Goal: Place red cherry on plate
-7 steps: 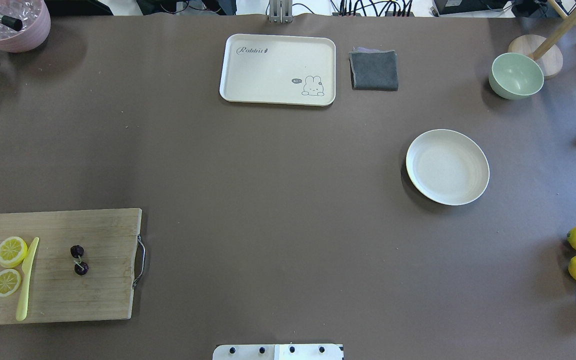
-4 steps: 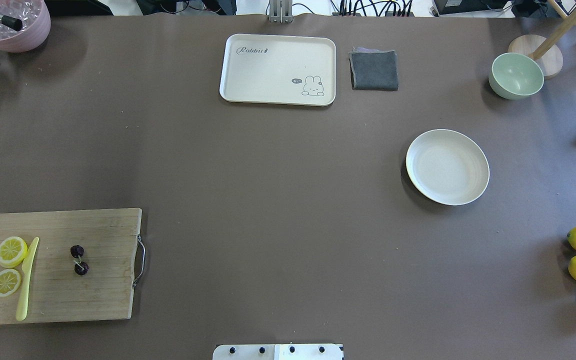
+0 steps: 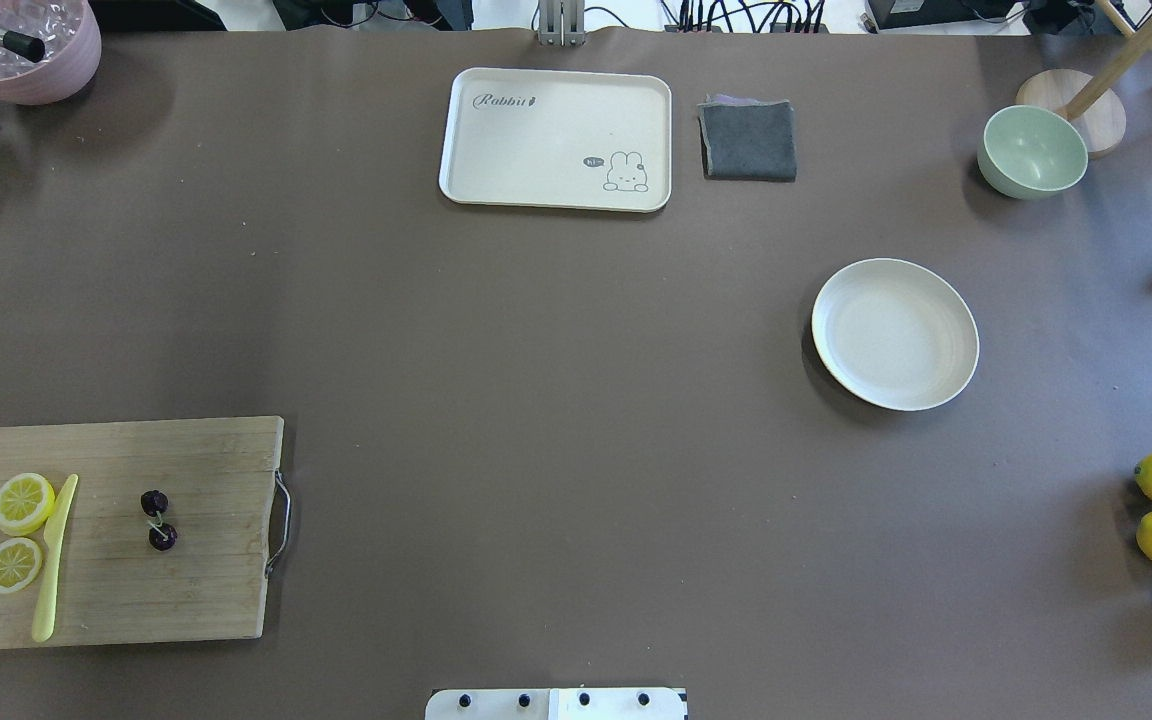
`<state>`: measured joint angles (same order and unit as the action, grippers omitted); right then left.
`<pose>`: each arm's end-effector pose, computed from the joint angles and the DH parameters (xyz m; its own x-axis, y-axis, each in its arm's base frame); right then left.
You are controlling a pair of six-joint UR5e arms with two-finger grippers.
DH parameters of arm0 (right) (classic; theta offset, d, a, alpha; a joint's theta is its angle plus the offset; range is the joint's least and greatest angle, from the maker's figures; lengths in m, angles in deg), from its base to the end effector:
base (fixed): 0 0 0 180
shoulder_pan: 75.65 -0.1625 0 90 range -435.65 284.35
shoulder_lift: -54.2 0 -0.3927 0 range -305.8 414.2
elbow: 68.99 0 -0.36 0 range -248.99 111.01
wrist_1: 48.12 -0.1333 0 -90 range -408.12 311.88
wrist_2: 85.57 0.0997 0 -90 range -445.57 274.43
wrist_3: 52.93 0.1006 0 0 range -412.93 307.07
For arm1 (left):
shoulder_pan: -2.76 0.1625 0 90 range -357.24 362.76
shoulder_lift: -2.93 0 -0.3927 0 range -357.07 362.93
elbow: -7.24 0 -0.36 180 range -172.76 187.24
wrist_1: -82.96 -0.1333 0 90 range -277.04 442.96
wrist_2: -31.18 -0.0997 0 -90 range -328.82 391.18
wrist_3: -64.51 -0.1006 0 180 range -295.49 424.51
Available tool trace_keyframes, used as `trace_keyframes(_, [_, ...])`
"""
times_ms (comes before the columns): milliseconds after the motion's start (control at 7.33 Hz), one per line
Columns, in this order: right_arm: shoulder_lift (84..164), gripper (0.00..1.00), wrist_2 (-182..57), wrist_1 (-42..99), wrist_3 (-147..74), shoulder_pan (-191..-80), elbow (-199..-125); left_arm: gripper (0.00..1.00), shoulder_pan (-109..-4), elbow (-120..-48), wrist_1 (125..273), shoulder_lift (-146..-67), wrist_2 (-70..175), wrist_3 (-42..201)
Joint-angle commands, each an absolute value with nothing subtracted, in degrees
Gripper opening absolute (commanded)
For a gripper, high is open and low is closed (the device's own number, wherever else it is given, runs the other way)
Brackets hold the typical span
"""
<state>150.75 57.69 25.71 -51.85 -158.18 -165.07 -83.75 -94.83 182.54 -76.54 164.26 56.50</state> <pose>-0.0033 -0.4307 0.5865 0.5672 -0.2747 0.7764 0.1145 0.9599 0.2560 -0.0401 -0.4033 0.5918 0.7057 0.3107 -0.6368 -0.1596 0.9453 0.2844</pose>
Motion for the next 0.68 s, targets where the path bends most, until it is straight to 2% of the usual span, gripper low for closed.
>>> trace_keyframes(0, [148.96,0.95,55.95,25.71,-50.91,-156.96,-164.88,0.98,-83.73,-95.07,182.63,-76.52,164.33,56.33])
trace_keyframes(409, [147.81,0.98,56.64,25.89,-49.42,-155.47,-164.88,0.98,-83.73,-94.98,182.63,-76.52,164.24,56.42])
trace_keyframes(545, [144.41,0.98,56.38,25.71,-42.36,-152.15,-164.80,0.98,-83.64,-94.98,182.54,-76.43,164.33,56.42])
